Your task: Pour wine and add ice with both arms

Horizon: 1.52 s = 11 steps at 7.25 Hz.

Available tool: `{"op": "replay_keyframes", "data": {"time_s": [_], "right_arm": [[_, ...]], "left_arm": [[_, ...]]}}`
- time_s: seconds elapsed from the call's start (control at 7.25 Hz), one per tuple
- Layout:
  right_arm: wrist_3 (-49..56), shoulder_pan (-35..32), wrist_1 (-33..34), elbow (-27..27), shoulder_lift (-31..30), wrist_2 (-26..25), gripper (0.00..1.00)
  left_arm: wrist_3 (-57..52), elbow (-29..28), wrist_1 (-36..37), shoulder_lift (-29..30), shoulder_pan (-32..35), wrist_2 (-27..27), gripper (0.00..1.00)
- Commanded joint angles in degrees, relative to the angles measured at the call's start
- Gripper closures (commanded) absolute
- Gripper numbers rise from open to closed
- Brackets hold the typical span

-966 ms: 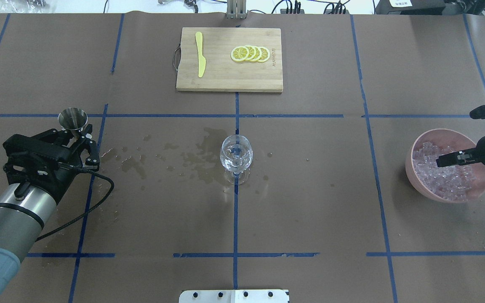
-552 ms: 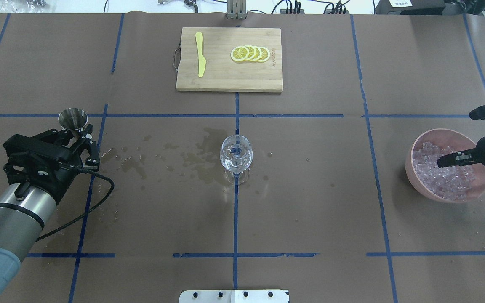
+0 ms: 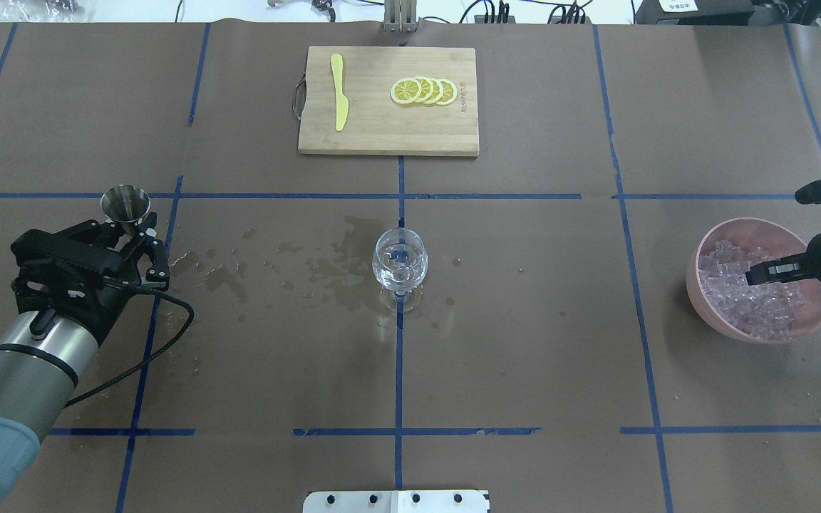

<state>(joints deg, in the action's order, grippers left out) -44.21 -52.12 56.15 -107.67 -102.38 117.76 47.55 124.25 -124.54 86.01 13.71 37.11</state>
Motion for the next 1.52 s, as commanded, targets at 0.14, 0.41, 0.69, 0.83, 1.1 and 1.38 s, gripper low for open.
{"op": "replay_keyframes", "data": {"time_s": [0.14,0.41,0.69,0.83,1.1,1.38], "right_arm": [[0.0,0.0,0.2,0.1,-0.2,0.0,0.49],[0.0,0.0,0.2,0.1,-0.2,0.0,0.68],[0.2,-0.1,0.3,0.0,-0.3,-0.3,1.0],[0.3,-0.2,0.3,-0.2,-0.3,-0.3,1.0],[0.4,-0.5,0.5,-4.7,-2.2,0.6,1.0],[0.2,-3.7,0.5,-7.1,-3.2,4.3,1.0]], "left_arm": [[0.0,-0.1,0.0,0.0,0.0,0.0,1.0],[0.0,-0.1,0.0,0.1,0.0,0.0,1.0],[0.0,-0.2,0.0,0.1,-0.1,0.0,1.0],[0.0,-0.1,0.0,0.2,-0.1,0.0,1.0],[0.1,-0.5,0.0,0.6,-0.1,0.0,1.0],[3.4,-4.2,-3.1,0.7,-0.1,0.1,1.0]]}}
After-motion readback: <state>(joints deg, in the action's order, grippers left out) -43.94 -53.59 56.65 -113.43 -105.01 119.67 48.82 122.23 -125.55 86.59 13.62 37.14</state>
